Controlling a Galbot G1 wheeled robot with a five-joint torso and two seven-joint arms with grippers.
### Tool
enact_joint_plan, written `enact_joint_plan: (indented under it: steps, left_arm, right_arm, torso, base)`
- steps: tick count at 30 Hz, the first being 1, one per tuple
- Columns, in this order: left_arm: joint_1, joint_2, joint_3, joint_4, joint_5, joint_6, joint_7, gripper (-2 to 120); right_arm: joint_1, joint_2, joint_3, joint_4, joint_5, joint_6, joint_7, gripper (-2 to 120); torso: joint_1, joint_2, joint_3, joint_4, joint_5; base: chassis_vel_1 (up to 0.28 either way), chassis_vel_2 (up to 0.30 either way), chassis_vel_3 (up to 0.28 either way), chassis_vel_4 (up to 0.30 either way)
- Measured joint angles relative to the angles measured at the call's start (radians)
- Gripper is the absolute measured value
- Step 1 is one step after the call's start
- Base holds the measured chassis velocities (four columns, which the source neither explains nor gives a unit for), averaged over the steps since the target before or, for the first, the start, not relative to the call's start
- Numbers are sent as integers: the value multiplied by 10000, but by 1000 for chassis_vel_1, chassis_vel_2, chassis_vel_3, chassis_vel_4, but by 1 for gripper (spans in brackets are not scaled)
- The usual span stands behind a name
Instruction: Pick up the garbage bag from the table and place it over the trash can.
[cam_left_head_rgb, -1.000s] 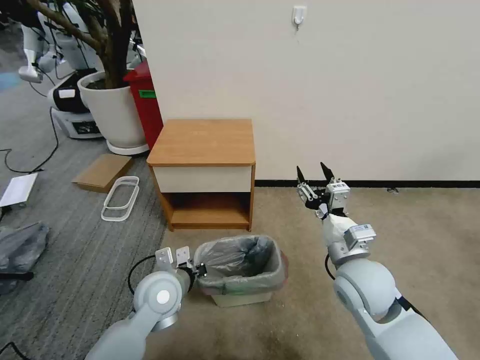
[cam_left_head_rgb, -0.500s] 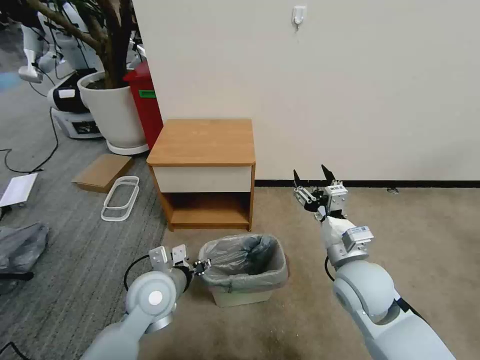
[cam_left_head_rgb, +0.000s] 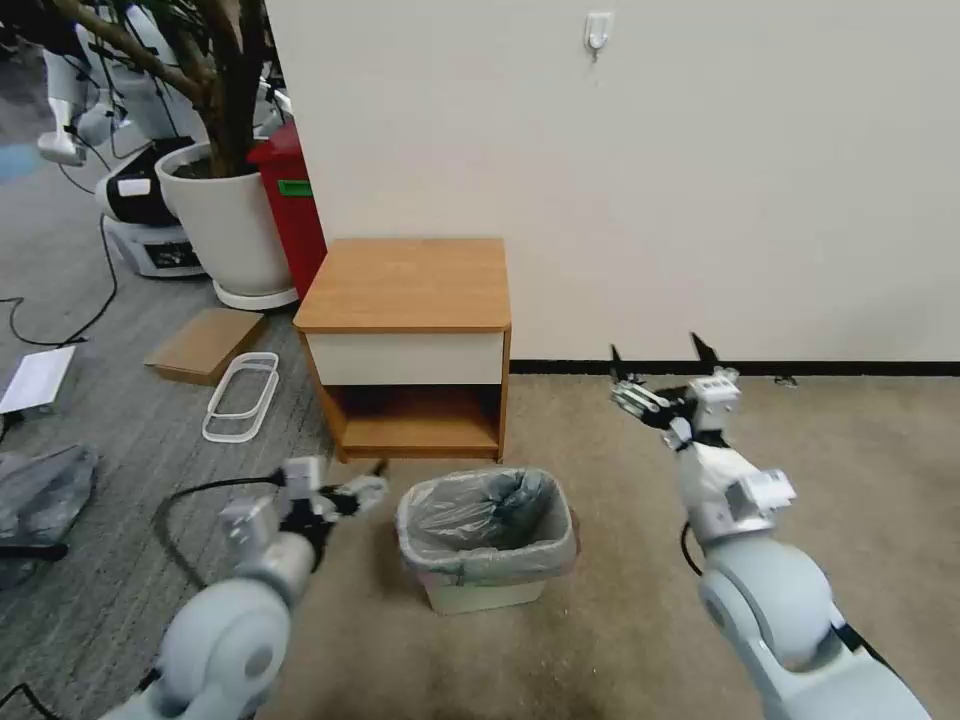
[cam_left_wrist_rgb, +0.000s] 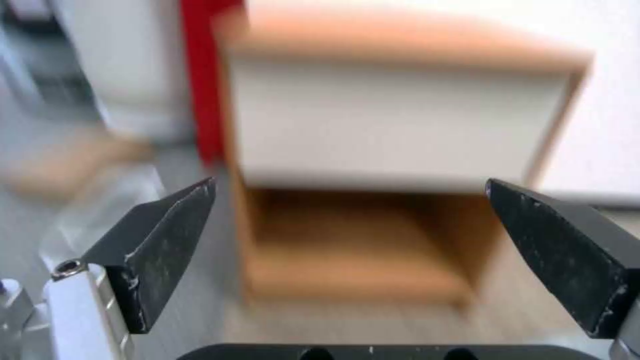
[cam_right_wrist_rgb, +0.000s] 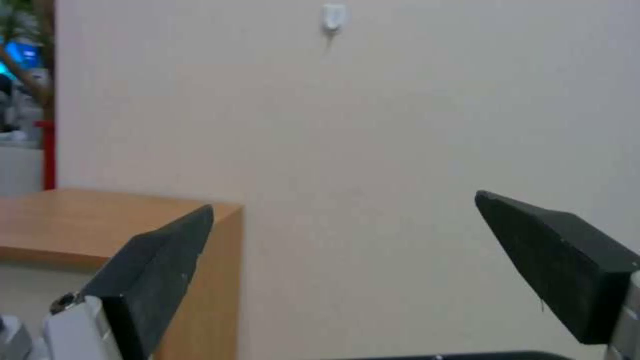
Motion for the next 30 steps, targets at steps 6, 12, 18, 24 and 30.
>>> enact_joint_plan:
  steps: [6,12,18,24,30]
  left_arm:
    - [998,-858,-1126,639,1487,-2653,868,100]
    - [983,-1468,-1100,2021,2249,-4106,1259,100]
    - [871,-1998,-921,2510,2431,-4384,1438,100]
    - [694,-2320,-756,3208,2685,-4710,1698,100]
    - [669,-2327,-739,3246,2696,-4723,1699,100]
  right_arm:
    - [-1325,766,741,388,34,-33,-789,100]
    - [-1716,1307,941,124,52,-801,-2143,100]
    - [-1738,1650,1216,-460,-476,-994,-2611,100]
    - [-1807,1968,1190,-1133,-815,-740,-2702,100]
    - [-1791,2003,1149,-1220,-864,-686,-2674,100]
  torso:
    - [0,0,0,1,-3]
    - [0,0,1,1,-2]
    - [0,0,1,0,2]
    - [0,0,1,0,-1]
    - [0,0,1,-1,0]
  base:
    - [0,0,0,0]
    - [0,0,0,0]
    - [0,0,0,0]
    - [0,0,0,0]
    - [0,0,0,0]
